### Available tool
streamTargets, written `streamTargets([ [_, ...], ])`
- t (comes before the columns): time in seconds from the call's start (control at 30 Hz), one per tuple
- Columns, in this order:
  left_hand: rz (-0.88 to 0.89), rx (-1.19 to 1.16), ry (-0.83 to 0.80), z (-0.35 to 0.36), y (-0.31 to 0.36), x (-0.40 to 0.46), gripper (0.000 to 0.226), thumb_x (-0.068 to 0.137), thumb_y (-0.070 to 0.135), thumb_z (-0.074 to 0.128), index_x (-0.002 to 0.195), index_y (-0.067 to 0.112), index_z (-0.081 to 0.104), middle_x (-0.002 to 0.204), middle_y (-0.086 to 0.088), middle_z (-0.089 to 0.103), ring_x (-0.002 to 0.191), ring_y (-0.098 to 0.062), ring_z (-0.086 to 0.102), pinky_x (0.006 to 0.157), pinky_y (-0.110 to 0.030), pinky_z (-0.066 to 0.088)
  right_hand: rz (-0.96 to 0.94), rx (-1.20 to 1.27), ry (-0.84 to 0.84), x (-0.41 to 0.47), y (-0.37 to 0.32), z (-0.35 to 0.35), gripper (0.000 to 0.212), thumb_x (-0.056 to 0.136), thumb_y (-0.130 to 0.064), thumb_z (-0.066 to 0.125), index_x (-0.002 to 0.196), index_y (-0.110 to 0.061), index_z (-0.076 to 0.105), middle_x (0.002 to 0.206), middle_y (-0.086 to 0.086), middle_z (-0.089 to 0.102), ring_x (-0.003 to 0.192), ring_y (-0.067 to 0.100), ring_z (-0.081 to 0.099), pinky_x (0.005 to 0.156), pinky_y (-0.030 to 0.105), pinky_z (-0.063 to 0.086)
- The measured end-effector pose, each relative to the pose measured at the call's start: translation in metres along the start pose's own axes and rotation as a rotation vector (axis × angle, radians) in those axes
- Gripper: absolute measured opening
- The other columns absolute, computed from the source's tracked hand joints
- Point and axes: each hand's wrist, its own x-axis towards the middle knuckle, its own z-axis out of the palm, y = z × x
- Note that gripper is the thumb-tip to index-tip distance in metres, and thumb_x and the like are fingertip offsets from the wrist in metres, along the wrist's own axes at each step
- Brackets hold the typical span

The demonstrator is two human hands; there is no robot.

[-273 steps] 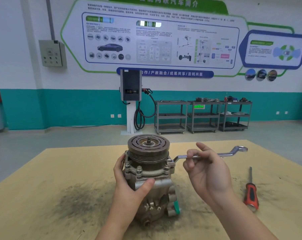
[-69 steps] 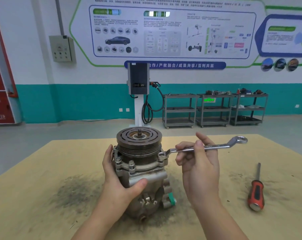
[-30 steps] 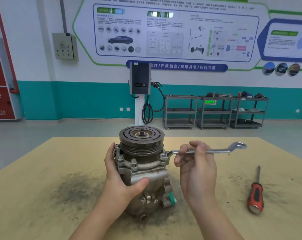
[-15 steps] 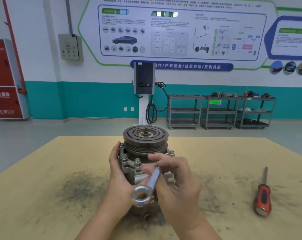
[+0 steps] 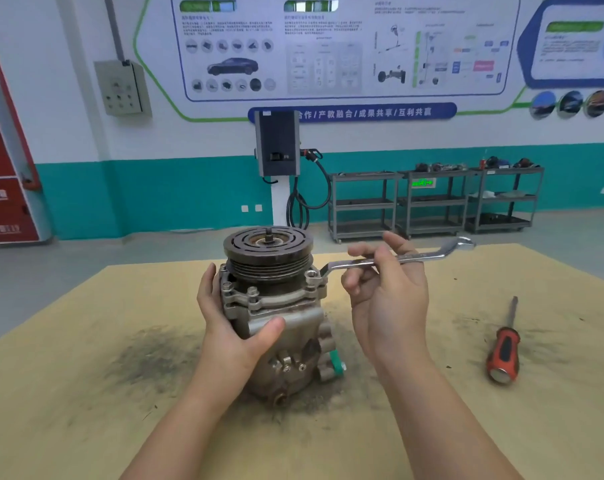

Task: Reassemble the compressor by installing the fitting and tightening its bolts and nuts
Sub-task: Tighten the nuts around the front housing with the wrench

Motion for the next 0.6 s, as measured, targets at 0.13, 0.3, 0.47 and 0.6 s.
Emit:
streamTargets([
  [0.13, -0.007, 0.0, -0.011, 0.0, -0.001, 0.0, 0.094, 0.063, 0.041, 0.074, 0.109, 0.084, 0.005, 0.149, 0.019, 0.032, 0.13, 0.0, 0.043, 0.104, -0.024, 0.032, 0.059, 0.035, 0.009, 0.013, -0.002, -0.004, 0.015, 0.102, -0.001, 0.038, 0.1, -0.014, 0.046, 0.061, 0.002, 0.06, 0.041, 0.014, 0.05, 0.044, 0.022, 0.045],
  [0.3, -0.004, 0.0, -0.023, 0.0, 0.001, 0.001, 0.094, 0.064, 0.041, 0.074, 0.111, 0.083, 0.004, 0.14, 0.025, 0.037, 0.123, 0.007, 0.045, 0.104, -0.027, 0.033, 0.19, 0.005, -0.056, 0.025, -0.003, -0.008, 0.015, 0.102, 0.0, 0.036, 0.099, -0.012, 0.044, 0.06, 0.003, 0.058, 0.041, 0.014, 0.048, 0.042, 0.02, 0.041],
  [0.47, 0.011, -0.036, -0.042, -0.001, -0.004, 0.002, 0.092, 0.066, 0.04, 0.073, 0.121, 0.071, 0.007, 0.134, 0.03, 0.039, 0.12, 0.016, 0.045, 0.099, -0.016, 0.036, 0.473, -0.066, -0.147, 0.047, -0.006, -0.005, 0.015, 0.102, -0.006, 0.039, 0.089, -0.011, 0.045, 0.063, 0.002, 0.055, 0.043, 0.012, 0.046, 0.046, 0.021, 0.041],
  [0.6, 0.036, -0.046, -0.04, -0.002, -0.003, 0.003, 0.084, 0.058, 0.049, 0.074, 0.117, 0.07, 0.017, 0.12, 0.043, 0.046, 0.114, 0.015, 0.051, 0.088, -0.004, 0.043, 0.483, -0.096, -0.217, 0.049, -0.009, -0.009, 0.014, 0.101, -0.006, 0.04, 0.089, -0.011, 0.045, 0.066, 0.003, 0.057, 0.046, 0.012, 0.05, 0.047, 0.021, 0.045],
])
